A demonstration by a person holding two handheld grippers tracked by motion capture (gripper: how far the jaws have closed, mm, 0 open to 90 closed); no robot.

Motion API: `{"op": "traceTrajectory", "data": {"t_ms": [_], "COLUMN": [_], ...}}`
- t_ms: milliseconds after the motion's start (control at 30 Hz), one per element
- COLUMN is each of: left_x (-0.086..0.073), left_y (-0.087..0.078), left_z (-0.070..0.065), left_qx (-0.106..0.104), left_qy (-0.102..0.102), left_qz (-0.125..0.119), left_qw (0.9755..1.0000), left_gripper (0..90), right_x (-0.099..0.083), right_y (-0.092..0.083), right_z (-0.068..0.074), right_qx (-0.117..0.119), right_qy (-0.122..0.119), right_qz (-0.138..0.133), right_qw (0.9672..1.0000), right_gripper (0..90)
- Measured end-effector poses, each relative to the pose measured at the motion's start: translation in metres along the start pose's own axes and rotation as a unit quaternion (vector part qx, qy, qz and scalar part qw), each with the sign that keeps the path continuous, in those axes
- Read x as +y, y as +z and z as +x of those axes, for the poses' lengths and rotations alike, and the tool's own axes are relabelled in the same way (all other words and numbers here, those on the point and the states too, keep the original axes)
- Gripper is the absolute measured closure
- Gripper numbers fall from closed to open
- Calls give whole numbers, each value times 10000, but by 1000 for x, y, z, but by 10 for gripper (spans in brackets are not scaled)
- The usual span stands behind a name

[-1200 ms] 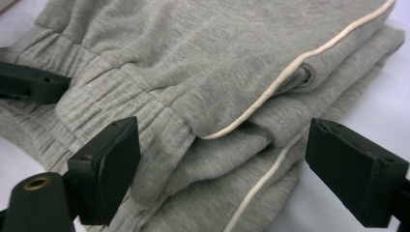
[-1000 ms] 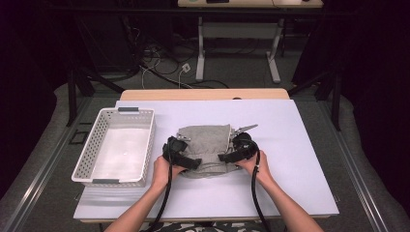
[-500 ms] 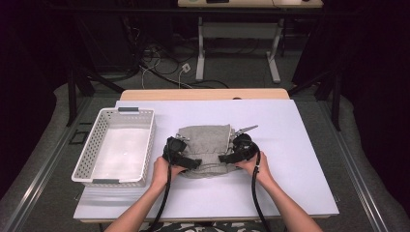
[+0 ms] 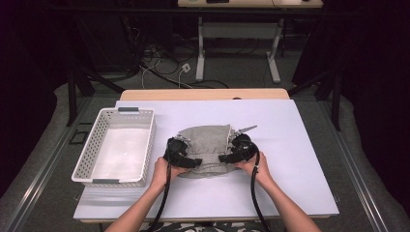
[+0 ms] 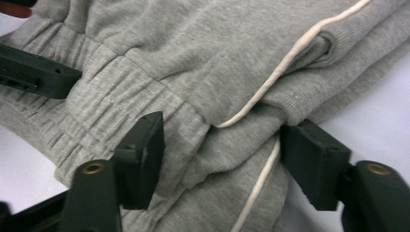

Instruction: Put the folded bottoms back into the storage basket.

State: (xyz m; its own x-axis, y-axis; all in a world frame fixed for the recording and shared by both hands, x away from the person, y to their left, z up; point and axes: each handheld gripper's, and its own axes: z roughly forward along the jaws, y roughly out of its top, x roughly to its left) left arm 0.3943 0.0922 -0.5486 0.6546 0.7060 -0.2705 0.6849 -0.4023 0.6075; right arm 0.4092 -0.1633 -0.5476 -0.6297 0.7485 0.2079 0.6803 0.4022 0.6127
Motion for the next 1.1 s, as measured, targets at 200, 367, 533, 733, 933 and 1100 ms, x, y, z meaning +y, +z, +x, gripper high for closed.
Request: {"op": "traceTrajectory", "data": {"t_ms": [200,367,533,733,933,1100], "left_x": [0,-1,-1,1,2,1], "left_y": [0,0,0,-1,-2,-2], "left_z": [4,3,2,6,7,6], "left_qx": [-155,-167,-157,-249,-354,-264], "left_qy": [51,-6,39,-38,-74,-23], "left_qz": [-28,-99,-82,-91,-303,-367], "left_qw": [9999,9998,9998,9996,9989,9990], "left_gripper": [454,484,492,469,346,428], "right_x": [1,0,-2,1,2,3], "right_y": [0,-1,0,-1,-2,-2], "right_z": [1,2,1,-3,-10,-10], "right_qx": [109,152,188,225,312,202], "right_qy": [-58,-46,13,96,239,318], "right_qz": [14,-44,-114,-39,-229,-275], "right_qw": [9999,9999,9998,9997,9990,9989], "right_gripper": [433,480,490,408,334,364]}}
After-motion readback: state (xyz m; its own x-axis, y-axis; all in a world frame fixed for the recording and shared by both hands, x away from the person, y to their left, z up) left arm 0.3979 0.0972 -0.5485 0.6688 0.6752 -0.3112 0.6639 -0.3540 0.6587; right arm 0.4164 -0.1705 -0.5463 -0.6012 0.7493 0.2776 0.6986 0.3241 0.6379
